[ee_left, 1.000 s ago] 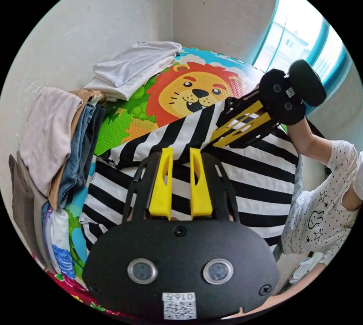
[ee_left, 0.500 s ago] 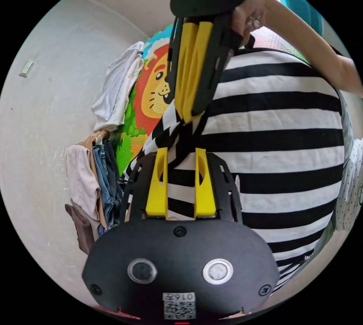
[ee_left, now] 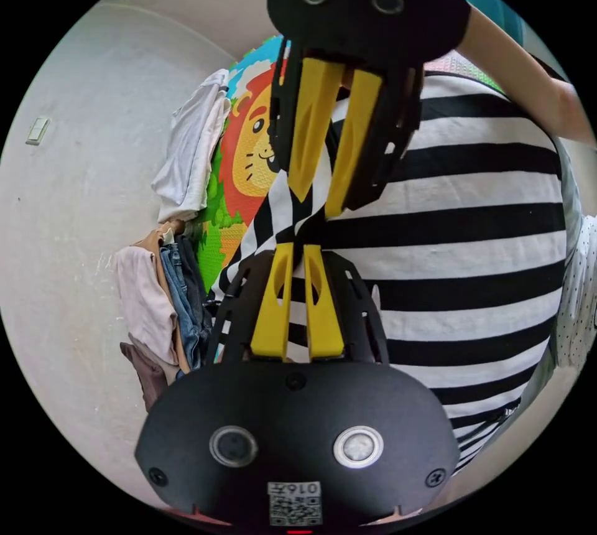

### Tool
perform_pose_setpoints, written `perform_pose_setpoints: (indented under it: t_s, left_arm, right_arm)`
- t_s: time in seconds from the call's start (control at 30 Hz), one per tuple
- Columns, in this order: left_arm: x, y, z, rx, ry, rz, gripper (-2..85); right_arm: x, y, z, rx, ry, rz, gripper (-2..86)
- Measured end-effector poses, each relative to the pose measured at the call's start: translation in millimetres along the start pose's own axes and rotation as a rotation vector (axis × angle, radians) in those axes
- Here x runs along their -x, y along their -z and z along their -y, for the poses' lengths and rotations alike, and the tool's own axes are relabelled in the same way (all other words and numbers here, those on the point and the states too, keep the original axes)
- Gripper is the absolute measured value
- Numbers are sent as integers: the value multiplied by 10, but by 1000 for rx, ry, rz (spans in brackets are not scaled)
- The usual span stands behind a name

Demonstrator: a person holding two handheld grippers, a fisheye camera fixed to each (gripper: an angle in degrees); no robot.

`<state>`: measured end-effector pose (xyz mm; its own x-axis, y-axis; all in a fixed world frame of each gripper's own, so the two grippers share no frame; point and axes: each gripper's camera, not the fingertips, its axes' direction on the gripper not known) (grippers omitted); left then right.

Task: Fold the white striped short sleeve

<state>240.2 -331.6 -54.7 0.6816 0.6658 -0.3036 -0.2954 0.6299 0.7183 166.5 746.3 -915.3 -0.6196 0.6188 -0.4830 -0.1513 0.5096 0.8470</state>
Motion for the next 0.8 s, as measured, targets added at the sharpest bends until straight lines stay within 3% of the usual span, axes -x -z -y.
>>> perform_pose_setpoints:
  t_s: [0.23, 0.4, 0.63, 0.8]
  left_arm:
    - [154, 119, 95, 9, -4, -40, -4]
    - [362, 223, 201, -3, 31, 4, -5]
    - [764, 256, 550, -39, 116, 152, -4]
    - [955, -116, 861, 29, 120, 236, -4]
  right_arm:
    - [130, 41, -63, -6, 49, -51, 81]
    - [113, -4, -161, 41, 27, -152, 39]
    - [-312, 251, -444, -58, -251, -405, 35]
    - [-714, 269, -728, -150, -435, -339, 67]
